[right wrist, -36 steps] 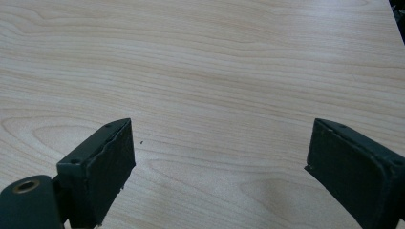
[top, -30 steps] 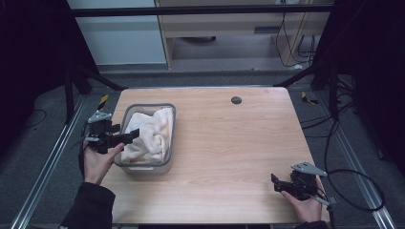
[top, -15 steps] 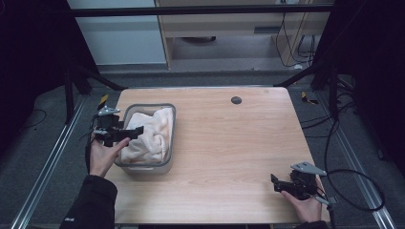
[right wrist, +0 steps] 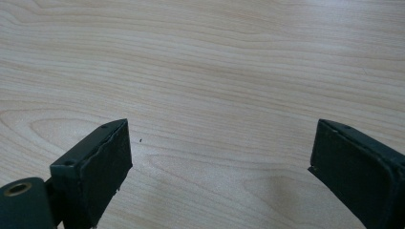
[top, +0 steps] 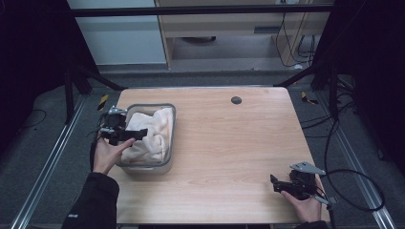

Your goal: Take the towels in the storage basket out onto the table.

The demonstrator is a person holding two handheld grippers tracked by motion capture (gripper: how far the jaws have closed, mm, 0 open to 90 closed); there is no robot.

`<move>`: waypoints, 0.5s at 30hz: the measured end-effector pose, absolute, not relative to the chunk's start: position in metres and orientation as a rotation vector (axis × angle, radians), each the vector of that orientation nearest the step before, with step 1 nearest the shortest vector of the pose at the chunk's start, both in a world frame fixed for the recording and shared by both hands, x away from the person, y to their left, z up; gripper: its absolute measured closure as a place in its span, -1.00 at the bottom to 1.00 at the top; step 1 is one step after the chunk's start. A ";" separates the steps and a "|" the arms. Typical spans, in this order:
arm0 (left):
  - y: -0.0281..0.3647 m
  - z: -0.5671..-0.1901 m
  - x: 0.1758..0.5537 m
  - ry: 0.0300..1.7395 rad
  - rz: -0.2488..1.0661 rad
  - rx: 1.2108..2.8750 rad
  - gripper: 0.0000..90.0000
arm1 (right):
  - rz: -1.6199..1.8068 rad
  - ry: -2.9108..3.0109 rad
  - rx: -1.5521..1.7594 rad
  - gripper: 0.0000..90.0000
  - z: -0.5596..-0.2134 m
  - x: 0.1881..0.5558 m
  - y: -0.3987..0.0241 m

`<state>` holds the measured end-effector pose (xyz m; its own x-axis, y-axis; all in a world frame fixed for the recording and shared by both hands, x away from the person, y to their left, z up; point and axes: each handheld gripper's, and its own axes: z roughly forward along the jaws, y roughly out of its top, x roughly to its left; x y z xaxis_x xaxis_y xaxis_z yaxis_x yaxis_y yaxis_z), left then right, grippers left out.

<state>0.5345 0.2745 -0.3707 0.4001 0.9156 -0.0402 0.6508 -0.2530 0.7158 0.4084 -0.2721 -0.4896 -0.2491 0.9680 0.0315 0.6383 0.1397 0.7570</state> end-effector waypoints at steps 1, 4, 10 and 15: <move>0.274 -0.371 0.535 1.332 0.517 2.008 -0.85 | 0.924 1.953 1.535 -0.85 -0.490 0.408 -0.272; 0.271 -0.374 0.537 1.334 0.512 2.028 -0.88 | 0.921 1.956 1.534 -0.86 -0.490 0.409 -0.272; 0.266 -0.378 0.540 1.332 0.515 2.062 -0.93 | 0.921 1.963 1.540 -0.88 -0.490 0.409 -0.272; 0.263 -0.381 0.542 1.327 0.517 2.091 -0.95 | 0.917 1.969 1.538 -0.89 -0.491 0.410 -0.272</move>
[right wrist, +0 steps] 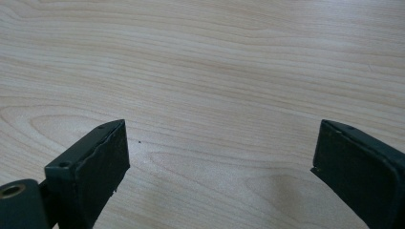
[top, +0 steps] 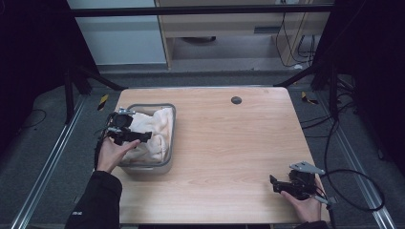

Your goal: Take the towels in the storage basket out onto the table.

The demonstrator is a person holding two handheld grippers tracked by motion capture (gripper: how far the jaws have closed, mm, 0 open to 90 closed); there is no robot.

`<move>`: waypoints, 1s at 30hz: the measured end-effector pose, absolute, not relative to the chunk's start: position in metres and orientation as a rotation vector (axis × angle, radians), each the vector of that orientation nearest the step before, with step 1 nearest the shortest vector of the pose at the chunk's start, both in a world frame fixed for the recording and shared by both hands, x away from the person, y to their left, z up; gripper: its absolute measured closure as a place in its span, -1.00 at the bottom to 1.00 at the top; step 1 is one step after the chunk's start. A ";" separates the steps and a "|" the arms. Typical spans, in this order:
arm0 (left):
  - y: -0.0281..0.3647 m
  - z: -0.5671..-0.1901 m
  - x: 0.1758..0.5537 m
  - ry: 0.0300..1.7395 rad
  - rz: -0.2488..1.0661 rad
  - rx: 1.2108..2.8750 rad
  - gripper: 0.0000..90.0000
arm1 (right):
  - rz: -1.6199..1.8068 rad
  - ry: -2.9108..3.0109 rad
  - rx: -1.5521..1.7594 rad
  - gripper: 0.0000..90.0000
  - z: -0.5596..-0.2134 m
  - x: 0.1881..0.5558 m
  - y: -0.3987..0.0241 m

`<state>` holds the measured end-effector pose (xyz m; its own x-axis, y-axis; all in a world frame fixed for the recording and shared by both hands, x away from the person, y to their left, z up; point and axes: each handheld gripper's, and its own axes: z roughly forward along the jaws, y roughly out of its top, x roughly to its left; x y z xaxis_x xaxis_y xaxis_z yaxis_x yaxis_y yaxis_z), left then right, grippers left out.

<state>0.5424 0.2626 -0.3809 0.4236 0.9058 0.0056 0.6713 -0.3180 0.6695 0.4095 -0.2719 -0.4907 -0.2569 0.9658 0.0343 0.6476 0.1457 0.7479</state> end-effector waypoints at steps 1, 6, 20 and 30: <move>0.262 -0.382 0.543 1.328 0.517 2.099 -0.95 | 0.916 1.971 1.537 -0.89 -0.491 0.410 -0.272; 0.260 -0.388 0.544 1.329 0.510 2.114 -0.96 | 0.915 1.975 1.539 -0.89 -0.491 0.410 -0.272; 0.254 -0.406 0.548 1.342 0.467 2.140 -0.98 | 0.905 1.989 1.541 -0.90 -0.492 0.410 -0.271; 0.250 -0.416 0.550 1.347 0.446 2.170 -0.97 | 0.898 1.995 1.540 -0.91 -0.493 0.411 -0.272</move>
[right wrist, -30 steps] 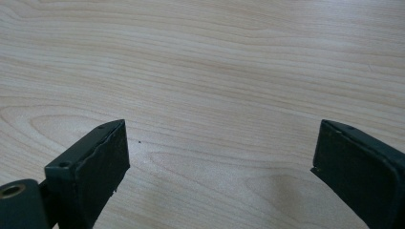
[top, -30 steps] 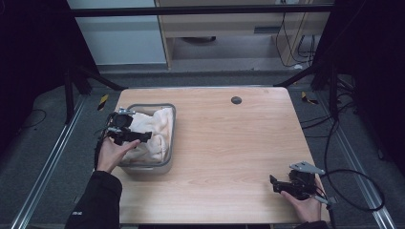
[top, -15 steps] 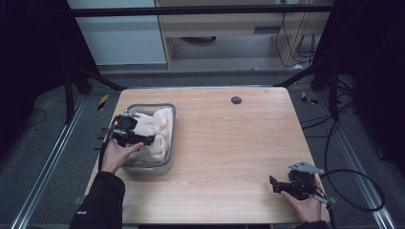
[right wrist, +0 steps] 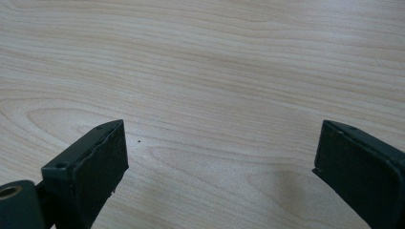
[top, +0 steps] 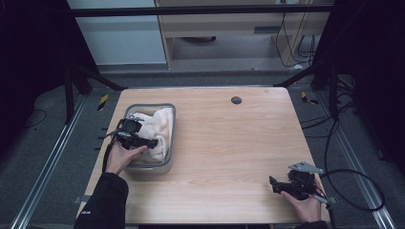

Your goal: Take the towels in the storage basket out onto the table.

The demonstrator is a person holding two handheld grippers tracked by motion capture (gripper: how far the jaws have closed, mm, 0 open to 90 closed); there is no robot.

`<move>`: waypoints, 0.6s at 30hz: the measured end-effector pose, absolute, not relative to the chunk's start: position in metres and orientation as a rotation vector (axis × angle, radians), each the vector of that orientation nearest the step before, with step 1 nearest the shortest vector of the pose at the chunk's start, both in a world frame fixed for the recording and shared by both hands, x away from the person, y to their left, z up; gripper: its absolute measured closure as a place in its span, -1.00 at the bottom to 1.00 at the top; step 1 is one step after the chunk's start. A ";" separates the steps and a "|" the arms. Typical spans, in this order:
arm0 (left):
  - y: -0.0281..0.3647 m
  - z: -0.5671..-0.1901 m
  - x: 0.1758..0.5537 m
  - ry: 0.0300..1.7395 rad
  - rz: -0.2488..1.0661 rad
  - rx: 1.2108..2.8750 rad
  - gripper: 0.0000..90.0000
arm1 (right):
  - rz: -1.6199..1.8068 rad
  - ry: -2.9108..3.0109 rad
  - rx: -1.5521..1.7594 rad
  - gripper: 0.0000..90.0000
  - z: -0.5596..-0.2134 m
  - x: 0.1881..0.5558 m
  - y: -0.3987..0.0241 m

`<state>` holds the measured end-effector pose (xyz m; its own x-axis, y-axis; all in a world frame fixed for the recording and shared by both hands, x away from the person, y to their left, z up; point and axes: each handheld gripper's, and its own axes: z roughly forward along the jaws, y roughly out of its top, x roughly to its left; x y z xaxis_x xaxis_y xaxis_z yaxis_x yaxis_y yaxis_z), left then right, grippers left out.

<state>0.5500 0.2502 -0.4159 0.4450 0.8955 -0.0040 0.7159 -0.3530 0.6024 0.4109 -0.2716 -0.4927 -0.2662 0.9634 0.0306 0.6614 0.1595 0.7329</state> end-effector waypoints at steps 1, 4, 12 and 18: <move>0.250 -0.417 0.550 1.349 0.440 2.165 -0.97 | 0.899 1.995 1.538 -0.91 -0.493 0.411 -0.272; 0.250 -0.420 0.551 1.355 0.429 2.172 -0.93 | 0.895 1.998 1.531 -0.91 -0.493 0.411 -0.272; 0.249 -0.425 0.551 1.358 0.405 2.196 -0.69 | 0.893 2.001 1.532 -0.91 -0.493 0.411 -0.272; 0.250 -0.426 0.551 1.393 0.366 2.197 -0.29 | 0.895 2.001 1.536 -0.91 -0.493 0.411 -0.271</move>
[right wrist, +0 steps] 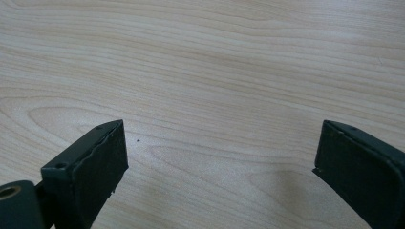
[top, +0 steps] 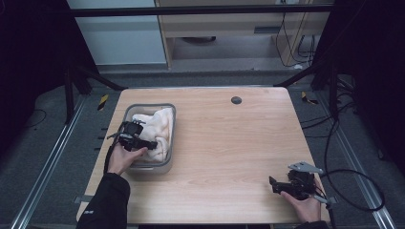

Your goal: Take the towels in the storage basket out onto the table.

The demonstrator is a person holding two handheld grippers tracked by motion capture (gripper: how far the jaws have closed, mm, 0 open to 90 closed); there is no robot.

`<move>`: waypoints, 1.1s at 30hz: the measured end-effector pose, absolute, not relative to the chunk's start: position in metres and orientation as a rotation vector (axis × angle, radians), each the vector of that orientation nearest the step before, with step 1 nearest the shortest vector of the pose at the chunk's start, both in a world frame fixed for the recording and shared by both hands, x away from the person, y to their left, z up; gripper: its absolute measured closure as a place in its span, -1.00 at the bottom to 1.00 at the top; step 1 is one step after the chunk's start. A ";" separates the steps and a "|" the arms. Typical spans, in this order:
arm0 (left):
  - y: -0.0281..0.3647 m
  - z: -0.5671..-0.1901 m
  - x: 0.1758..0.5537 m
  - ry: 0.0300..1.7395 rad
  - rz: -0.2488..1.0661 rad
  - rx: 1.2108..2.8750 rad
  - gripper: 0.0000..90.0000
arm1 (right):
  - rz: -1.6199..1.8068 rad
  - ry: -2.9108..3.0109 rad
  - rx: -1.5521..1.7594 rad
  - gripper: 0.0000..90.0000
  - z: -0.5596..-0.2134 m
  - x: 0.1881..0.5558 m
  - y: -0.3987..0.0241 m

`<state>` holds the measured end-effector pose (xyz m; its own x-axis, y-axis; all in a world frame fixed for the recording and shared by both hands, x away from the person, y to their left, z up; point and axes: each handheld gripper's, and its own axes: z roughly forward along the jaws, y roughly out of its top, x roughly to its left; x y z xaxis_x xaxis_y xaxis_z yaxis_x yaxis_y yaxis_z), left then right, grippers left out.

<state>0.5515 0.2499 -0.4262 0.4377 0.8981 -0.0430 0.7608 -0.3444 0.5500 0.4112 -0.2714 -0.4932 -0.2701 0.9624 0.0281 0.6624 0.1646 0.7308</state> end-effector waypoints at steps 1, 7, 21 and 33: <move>0.250 -0.426 0.552 1.402 0.364 2.208 -0.23 | 0.892 2.002 1.536 -0.91 -0.493 0.411 -0.271; 0.249 -0.425 0.551 1.435 0.350 2.207 0.10 | 0.892 2.005 1.536 -0.91 -0.493 0.411 -0.271; 0.257 -0.420 0.543 1.415 0.373 2.138 0.49 | 0.893 2.007 1.537 -0.91 -0.493 0.411 -0.271; 0.269 -0.390 0.526 1.356 0.453 2.059 0.53 | 0.896 2.007 1.544 -0.91 -0.493 0.411 -0.270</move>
<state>0.5261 0.2691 -0.3898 0.4127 0.9094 -0.0525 0.6951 -0.2771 0.6633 0.4110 -0.2705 -0.4933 -0.2709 0.9620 0.0347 0.6683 0.1620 0.7260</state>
